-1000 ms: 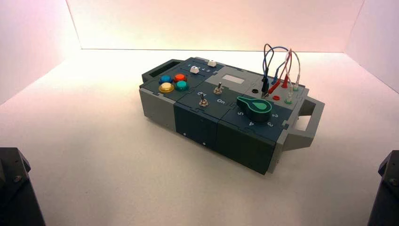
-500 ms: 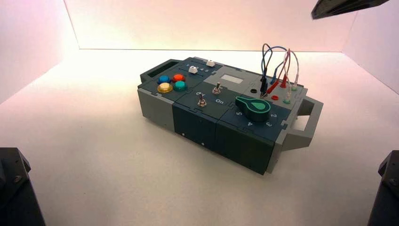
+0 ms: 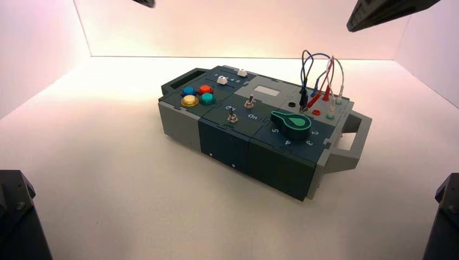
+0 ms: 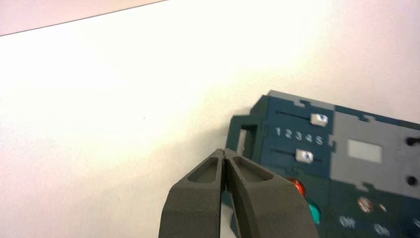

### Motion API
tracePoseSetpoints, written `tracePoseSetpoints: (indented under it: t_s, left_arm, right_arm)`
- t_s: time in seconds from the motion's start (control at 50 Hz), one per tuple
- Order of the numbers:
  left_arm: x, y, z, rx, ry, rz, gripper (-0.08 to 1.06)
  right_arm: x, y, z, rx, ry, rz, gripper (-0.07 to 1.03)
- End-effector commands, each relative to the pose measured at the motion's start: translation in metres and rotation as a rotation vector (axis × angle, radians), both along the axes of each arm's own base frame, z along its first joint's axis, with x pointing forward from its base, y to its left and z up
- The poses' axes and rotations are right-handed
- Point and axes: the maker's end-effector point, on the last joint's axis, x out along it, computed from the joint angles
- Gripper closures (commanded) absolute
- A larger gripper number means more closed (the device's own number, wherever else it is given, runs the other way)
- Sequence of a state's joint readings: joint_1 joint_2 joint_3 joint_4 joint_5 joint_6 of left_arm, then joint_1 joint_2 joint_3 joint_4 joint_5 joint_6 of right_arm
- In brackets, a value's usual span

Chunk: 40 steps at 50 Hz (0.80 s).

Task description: Flip the top switch off with the right gripper.

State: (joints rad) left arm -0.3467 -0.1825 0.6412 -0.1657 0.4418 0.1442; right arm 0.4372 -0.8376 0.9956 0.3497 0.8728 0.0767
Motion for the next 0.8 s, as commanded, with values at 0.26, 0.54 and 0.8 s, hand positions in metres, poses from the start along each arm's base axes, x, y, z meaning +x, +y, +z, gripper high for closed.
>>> tracePoseSetpoints:
  t_s: [0.26,0.54,0.8]
  left_arm:
    - [0.049,-0.044,-0.017,0.037,0.003,-0.095,1.01]
    - [0.043,-0.041,-0.015,0.039,-0.004,-0.098,1.01]
    - [0.039,-0.039,-0.017,0.040,0.003,-0.098,1.01]
  right_arm:
    - [-0.006,0.012,-0.003,0.039,0.041,0.046,0.99]
    - [0.001,0.032,-0.019,-0.001,0.079,0.122,0.99]
    - [0.002,0.062,-0.035,-0.036,0.115,0.211,0.99]
